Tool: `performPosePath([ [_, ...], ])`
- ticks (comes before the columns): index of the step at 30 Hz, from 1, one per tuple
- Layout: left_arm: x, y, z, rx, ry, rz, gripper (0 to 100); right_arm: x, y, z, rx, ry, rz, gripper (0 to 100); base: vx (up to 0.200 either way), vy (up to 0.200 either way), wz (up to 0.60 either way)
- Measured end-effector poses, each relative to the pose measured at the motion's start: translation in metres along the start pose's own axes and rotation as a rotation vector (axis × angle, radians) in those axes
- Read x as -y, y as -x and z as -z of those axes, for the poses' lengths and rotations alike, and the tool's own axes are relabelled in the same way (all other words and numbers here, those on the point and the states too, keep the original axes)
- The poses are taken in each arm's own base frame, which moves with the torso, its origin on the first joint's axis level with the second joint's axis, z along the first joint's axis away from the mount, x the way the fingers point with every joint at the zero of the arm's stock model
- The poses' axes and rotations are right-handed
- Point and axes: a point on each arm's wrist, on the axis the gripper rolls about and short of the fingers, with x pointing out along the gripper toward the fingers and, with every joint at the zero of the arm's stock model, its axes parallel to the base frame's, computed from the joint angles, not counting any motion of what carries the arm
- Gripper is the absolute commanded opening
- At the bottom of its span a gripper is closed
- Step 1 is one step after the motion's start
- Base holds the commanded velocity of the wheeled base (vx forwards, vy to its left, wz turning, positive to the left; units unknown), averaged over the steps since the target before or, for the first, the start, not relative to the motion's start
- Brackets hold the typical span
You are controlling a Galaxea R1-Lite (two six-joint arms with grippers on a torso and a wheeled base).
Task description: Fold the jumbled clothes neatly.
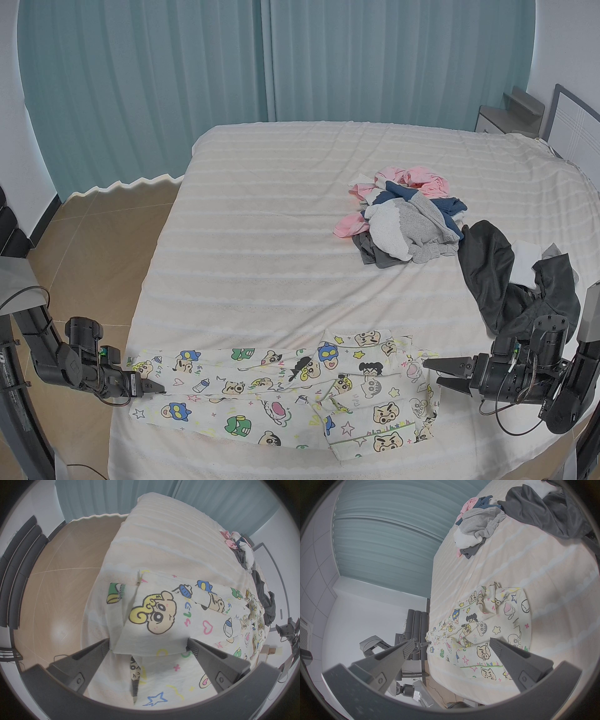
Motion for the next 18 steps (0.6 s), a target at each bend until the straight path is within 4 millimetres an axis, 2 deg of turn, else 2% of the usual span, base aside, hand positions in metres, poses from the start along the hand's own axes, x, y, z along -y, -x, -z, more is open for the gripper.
performPosePath([
  [18,0.01,-0.0081,-0.0019,0.022,0.004,0.028,100,-0.0003,-0.0003,0.0004,-0.002,0.002,-0.001,100,0.0,0.0,0.0],
])
